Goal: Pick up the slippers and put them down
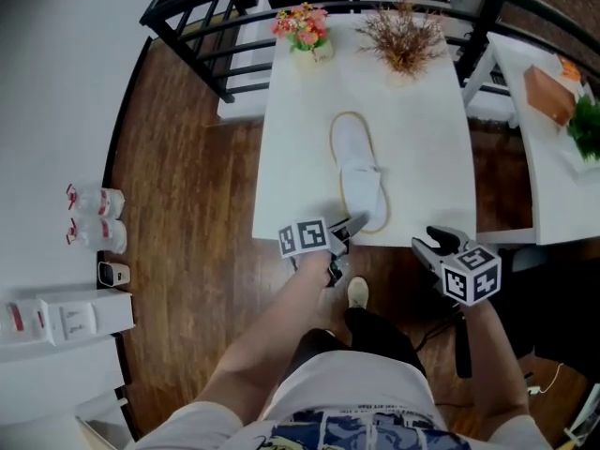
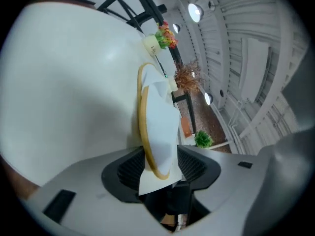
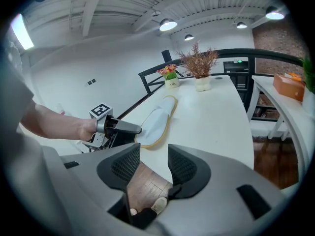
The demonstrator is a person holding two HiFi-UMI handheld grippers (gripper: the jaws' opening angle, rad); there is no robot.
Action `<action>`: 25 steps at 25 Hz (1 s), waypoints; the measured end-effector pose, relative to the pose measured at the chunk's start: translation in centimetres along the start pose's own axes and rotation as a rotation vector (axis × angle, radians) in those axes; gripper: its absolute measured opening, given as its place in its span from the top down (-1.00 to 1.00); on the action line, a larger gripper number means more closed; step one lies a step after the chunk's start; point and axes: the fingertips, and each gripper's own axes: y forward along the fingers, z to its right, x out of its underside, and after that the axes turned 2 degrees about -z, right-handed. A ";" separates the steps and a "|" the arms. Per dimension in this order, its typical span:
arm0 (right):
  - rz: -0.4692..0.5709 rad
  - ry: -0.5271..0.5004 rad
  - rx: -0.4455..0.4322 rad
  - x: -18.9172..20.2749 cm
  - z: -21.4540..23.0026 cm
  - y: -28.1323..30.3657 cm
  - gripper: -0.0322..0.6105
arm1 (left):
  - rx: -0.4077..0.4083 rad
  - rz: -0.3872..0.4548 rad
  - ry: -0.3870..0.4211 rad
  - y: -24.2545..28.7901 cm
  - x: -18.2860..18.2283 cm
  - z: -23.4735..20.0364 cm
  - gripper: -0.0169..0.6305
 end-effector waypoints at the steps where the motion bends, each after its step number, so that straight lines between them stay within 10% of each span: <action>1: 0.001 0.005 0.000 0.1 0.1 -0.2 0.26 | 0.016 0.007 -0.025 0.4 -0.1 0.2 0.27; 7: 0.003 0.004 0.007 0.7 0.4 -1.3 0.26 | 0.034 0.031 0.002 1.6 -0.8 0.6 0.82; 16: 0.013 -0.051 -0.055 -0.6 -2.9 -0.3 0.26 | 0.109 0.172 0.123 -4.6 -2.7 4.0 0.86; 25: -0.082 -0.212 -0.217 -0.8 -13.2 6.2 0.27 | 0.046 0.379 0.175 -21.7 -5.1 -0.7 0.86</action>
